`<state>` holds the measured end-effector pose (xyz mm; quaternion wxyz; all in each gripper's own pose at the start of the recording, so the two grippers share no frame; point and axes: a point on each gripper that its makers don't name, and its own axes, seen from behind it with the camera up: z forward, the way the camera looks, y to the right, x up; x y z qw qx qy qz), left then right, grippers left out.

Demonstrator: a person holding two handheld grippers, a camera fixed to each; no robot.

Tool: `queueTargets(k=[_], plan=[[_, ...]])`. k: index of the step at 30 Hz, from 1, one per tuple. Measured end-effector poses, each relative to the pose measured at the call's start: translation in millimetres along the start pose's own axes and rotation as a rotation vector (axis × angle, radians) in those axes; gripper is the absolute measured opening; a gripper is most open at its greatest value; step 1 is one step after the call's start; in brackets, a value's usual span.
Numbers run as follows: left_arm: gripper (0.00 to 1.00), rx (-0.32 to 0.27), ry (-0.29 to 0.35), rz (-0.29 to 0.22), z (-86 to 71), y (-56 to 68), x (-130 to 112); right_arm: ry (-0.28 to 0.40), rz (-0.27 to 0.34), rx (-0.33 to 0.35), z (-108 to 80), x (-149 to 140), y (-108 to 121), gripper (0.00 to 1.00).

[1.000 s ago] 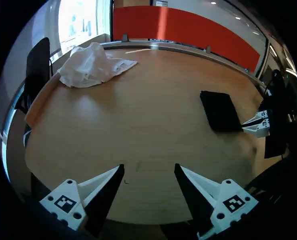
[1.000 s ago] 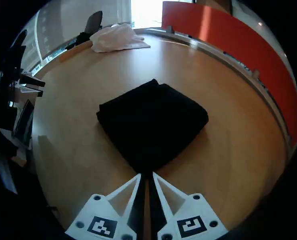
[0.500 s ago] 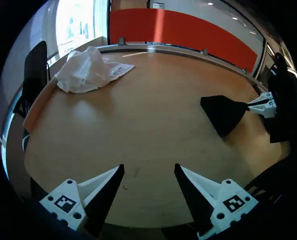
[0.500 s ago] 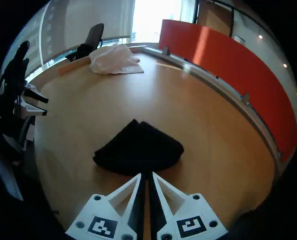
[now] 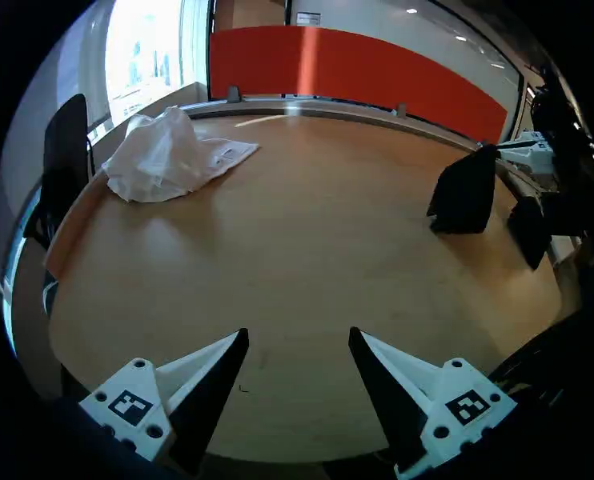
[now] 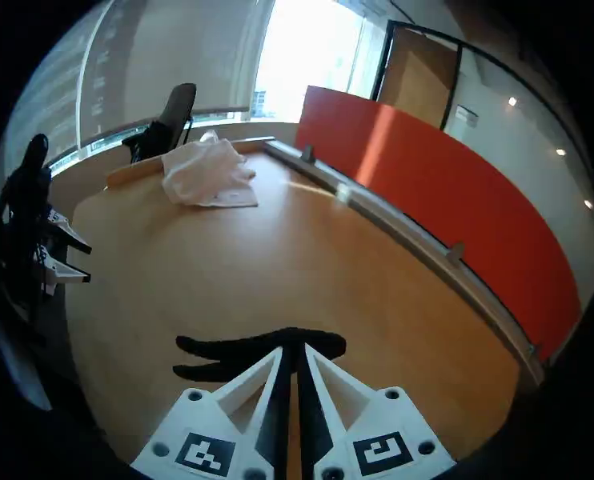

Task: Fold towel

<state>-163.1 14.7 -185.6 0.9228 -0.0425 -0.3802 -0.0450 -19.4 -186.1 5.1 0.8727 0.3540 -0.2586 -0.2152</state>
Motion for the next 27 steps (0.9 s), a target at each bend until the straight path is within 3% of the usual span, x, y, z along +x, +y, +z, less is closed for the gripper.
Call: queueTargets(k=[9, 27], plan=[[0.93, -0.012, 0.011, 0.013, 0.0, 6.1, 8, 0.026, 0.024, -0.075, -34.3, 11, 52, 0.04], [0.93, -0.022, 0.006, 0.034, 3.8, 14.0, 15, -0.005, 0.106, -0.199, -93.5, -15, 154, 0.04]])
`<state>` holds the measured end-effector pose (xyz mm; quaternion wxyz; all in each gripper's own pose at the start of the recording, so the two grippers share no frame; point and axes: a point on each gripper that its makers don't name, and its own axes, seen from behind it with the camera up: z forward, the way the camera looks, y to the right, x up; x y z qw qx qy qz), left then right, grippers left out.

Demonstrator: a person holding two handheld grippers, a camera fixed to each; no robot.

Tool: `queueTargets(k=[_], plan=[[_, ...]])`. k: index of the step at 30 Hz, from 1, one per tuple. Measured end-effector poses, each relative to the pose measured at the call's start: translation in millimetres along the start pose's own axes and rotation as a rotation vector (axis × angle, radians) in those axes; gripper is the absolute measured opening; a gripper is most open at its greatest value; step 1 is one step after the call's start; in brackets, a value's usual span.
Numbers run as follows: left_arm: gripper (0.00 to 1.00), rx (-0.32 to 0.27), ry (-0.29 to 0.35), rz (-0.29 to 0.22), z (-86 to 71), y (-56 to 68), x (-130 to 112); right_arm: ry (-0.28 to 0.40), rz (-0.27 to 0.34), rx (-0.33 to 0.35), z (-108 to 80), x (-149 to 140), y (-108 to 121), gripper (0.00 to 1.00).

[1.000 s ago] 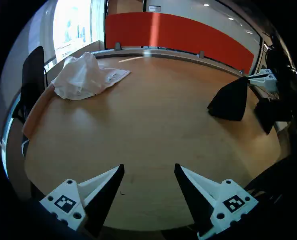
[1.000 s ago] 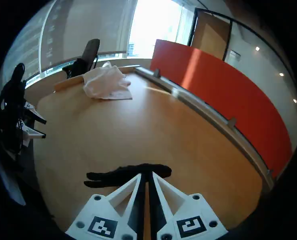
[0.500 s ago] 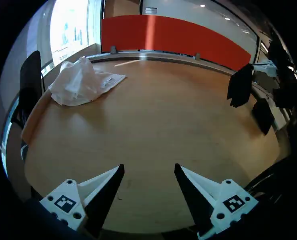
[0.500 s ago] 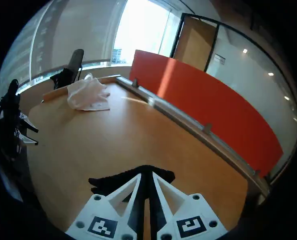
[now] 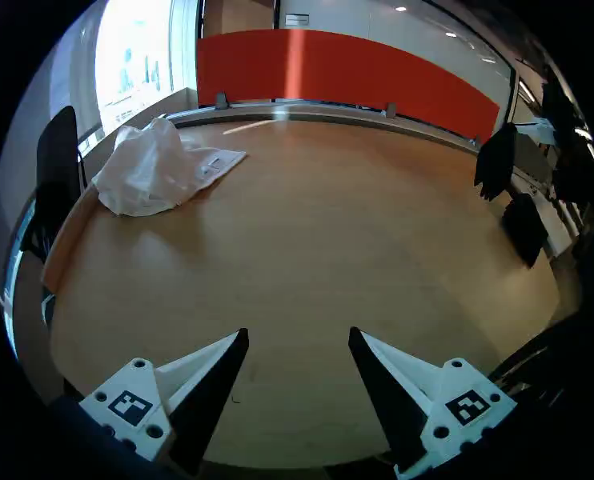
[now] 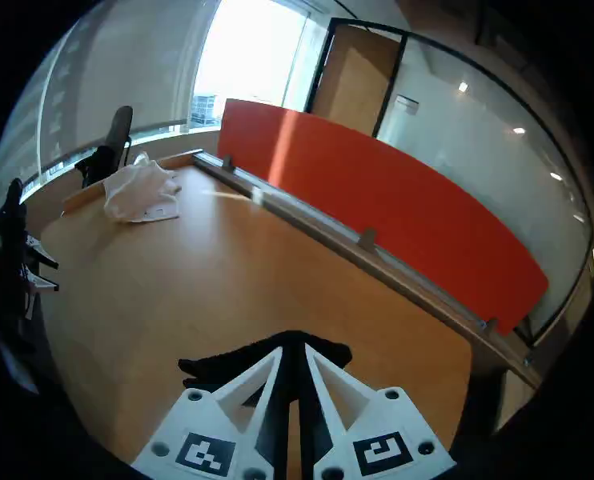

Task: Fold towel

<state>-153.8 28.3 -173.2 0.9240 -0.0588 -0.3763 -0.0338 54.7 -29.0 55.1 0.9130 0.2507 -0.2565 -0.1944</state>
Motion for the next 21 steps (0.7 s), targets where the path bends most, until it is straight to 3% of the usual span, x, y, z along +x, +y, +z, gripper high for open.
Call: queueTargets(k=[10, 21], plan=[[0.93, -0.001, -0.004, 0.008, 3.1, 5.4, 5, -0.036, 0.019, -0.063, -16.6, -16, 56, 0.04], [0.93, -0.001, -0.007, 0.017, 7.9, 10.2, 10, -0.065, 0.043, -0.123, -34.6, -32, 102, 0.04]])
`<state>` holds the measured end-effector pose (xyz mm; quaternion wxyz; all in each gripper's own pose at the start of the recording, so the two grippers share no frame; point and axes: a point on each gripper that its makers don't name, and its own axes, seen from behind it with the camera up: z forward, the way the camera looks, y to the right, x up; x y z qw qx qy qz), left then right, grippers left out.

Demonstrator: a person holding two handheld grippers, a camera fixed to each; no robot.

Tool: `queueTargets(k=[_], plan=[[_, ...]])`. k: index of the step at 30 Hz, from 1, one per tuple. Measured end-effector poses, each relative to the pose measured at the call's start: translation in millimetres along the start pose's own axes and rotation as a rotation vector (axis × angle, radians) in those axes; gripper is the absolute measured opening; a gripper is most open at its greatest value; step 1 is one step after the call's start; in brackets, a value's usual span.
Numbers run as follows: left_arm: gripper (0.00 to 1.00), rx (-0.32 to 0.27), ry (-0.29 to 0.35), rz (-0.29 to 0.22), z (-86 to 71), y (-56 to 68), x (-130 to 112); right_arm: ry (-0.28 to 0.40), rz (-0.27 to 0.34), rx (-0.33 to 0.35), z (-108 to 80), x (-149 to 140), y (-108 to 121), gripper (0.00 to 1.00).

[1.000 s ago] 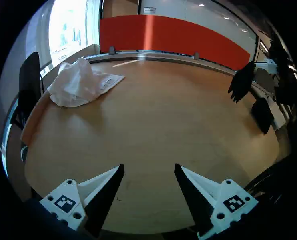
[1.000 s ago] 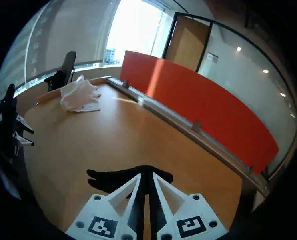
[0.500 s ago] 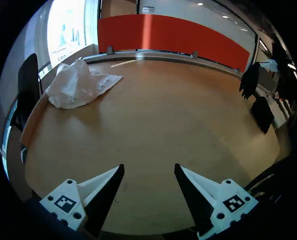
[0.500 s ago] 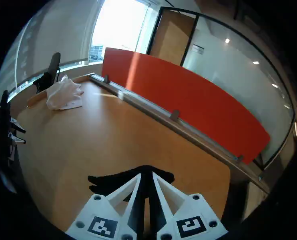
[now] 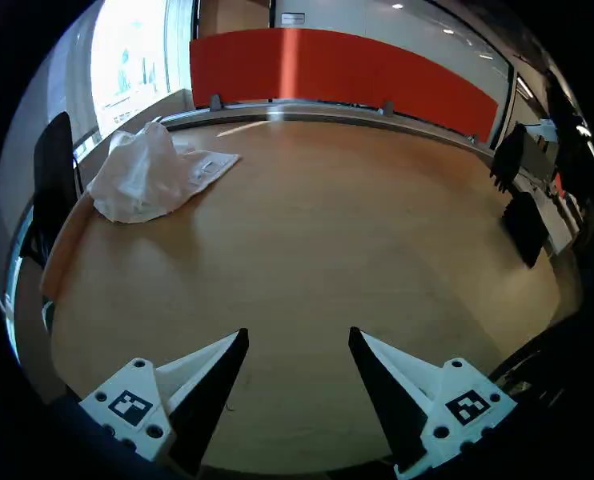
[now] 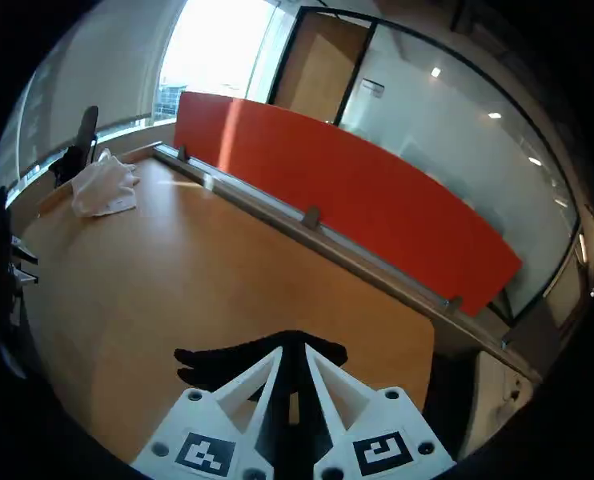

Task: Fold towel

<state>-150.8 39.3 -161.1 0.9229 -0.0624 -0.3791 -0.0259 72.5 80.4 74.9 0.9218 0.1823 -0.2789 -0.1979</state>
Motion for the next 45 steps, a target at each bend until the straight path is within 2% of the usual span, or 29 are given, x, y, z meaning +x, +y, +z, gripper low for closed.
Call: queueTargets(k=[14, 29, 35, 45], plan=[[0.93, -0.004, -0.008, 0.019, 2.9, 8.5, 4, -0.046, 0.023, -0.057, -13.5, -29, 44, 0.04], [0.93, -0.009, -0.014, 0.040, 2.8, 19.6, 6, -0.078, 0.031, -0.089, -29.2, -61, 63, 0.04], [0.93, -0.012, -0.014, 0.052, 2.2, 22.8, 8, -0.100, 0.056, -0.112, -45.5, -87, 73, 0.04], [0.93, -0.020, -0.022, 0.066, 3.3, 29.7, 7, -0.143, 0.142, -0.144, -72.2, -141, 82, 0.04]])
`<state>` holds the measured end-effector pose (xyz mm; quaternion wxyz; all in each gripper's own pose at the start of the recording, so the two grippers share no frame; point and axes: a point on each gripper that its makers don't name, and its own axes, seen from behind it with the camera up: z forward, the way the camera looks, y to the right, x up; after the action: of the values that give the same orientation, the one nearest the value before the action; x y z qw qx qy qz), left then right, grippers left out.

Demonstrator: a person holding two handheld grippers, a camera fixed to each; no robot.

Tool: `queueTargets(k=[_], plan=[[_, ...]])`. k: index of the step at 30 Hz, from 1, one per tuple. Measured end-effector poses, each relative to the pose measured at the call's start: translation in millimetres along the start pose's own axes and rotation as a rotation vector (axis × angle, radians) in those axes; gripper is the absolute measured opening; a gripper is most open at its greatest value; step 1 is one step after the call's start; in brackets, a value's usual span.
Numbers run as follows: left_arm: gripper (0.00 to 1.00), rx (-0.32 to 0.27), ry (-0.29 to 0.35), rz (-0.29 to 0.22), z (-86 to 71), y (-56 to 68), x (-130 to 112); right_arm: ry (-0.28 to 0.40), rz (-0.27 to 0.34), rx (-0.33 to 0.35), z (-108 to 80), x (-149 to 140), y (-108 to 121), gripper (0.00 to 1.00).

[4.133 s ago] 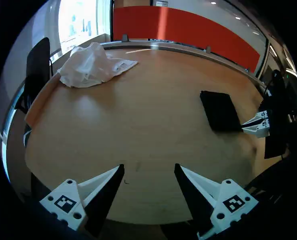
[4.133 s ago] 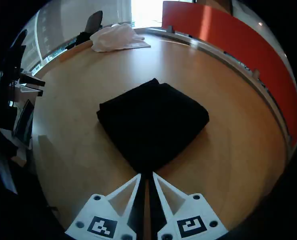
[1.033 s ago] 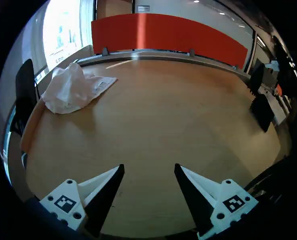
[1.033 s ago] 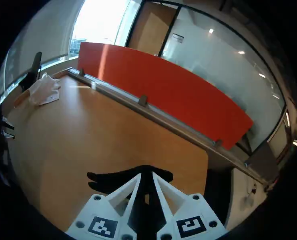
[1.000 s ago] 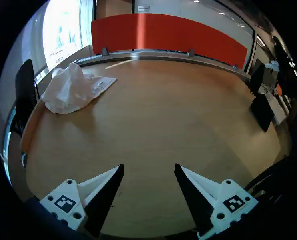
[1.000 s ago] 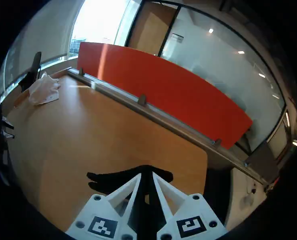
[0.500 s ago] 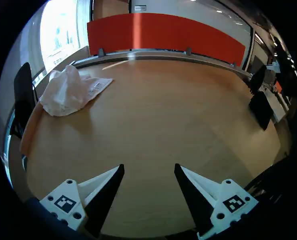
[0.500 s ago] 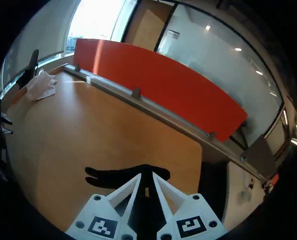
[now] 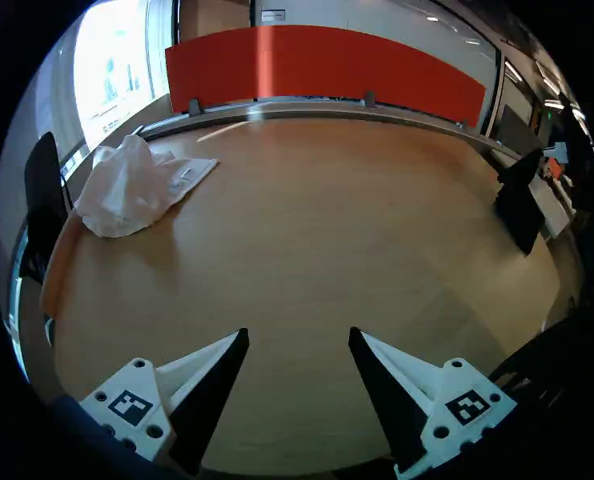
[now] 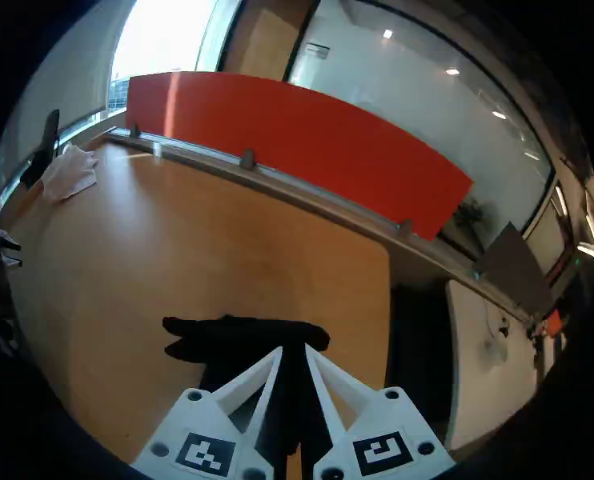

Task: Fold towel

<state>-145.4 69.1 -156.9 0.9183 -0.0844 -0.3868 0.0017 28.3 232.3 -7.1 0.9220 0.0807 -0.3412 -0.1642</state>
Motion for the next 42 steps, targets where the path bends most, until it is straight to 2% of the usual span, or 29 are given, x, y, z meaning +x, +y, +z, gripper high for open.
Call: queueTargets(k=[10, 25, 42], plan=[[0.93, -0.003, -0.004, 0.007, 0.0, 3.0, -1, -0.065, 0.058, -0.009, -7.9, -54, -1, 0.04], [0.93, 0.000, -0.003, 0.016, -1.7, 2.6, -3, -0.161, 0.121, -0.023, -10.1, -115, -3, 0.04], [0.93, 0.009, -0.006, 0.018, -6.4, -1.8, -10, -0.256, 0.178, -0.042, -2.6, -164, 2, 0.04]])
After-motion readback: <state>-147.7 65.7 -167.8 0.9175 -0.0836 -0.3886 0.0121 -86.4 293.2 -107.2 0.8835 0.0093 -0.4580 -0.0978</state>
